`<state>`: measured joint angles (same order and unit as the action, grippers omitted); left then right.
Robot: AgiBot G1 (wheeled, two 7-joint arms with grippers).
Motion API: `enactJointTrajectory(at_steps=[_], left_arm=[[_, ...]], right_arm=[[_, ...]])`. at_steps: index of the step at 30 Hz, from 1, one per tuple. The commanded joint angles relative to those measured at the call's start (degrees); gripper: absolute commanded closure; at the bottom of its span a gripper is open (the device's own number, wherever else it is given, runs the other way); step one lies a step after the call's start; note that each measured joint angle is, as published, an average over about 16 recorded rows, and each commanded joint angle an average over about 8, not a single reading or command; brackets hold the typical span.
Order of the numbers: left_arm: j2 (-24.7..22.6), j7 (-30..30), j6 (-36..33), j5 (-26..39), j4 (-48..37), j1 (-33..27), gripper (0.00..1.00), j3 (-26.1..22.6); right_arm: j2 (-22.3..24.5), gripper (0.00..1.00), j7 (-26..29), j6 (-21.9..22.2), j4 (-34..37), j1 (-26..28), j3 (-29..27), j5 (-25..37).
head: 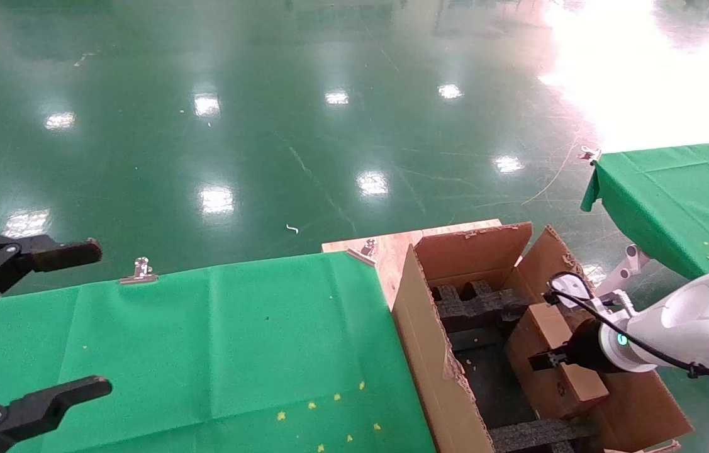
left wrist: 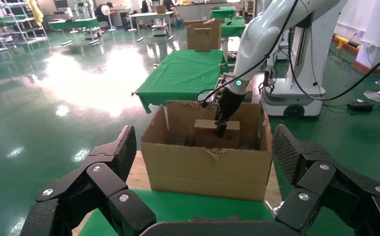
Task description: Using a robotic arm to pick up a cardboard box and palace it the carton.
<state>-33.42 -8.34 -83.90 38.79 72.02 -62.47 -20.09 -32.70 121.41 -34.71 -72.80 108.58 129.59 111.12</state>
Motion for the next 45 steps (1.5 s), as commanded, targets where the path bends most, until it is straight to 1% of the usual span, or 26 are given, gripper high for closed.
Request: enactJointTrajectory(at_steps=[1, 4, 5, 12, 13, 35, 41, 45], left_arm=[[0.0, 0.0, 0.0, 0.0, 0.0, 0.0, 0.00, 0.0], [0.0, 0.0, 0.0, 0.0, 0.0, 0.0, 0.00, 0.0], [0.0, 0.0, 0.0, 0.0, 0.0, 0.0, 0.00, 0.0], [0.0, 0.0, 0.0, 0.0, 0.0, 0.0, 0.00, 0.0], [0.0, 0.0, 0.0, 0.0, 0.0, 0.0, 0.00, 0.0], [0.0, 0.0, 0.0, 0.0, 0.0, 0.0, 0.00, 0.0], [0.0, 0.0, 0.0, 0.0, 0.0, 0.0, 0.00, 0.0], [0.0, 0.0, 0.0, 0.0, 0.0, 0.0, 0.00, 0.0]], right_arm=[[-0.8, 1.00, 0.3, 0.2, 0.9, -0.7, 0.0, -0.2], [-1.3, 1.00, 0.0, 0.4, 1.8, -1.0, -0.1, -0.8], [-1.4, 0.92, -0.2, 0.5, 2.0, -1.0, -0.1, -1.0], [-1.8, 0.05, -1.1, 0.7, 2.8, -1.3, -0.1, -2.1], [-1.9, 0.00, -1.1, 0.7, 2.8, -1.3, -0.1, -2.1], [-1.5, 0.00, -1.1, 0.5, 2.9, -0.6, -0.2, -1.3], [-1.0, 0.00, -1.3, 0.5, 2.9, 0.8, -0.6, -1.0], [-0.6, 0.00, -1.8, 1.0, 2.6, 2.9, -1.5, -0.9]])
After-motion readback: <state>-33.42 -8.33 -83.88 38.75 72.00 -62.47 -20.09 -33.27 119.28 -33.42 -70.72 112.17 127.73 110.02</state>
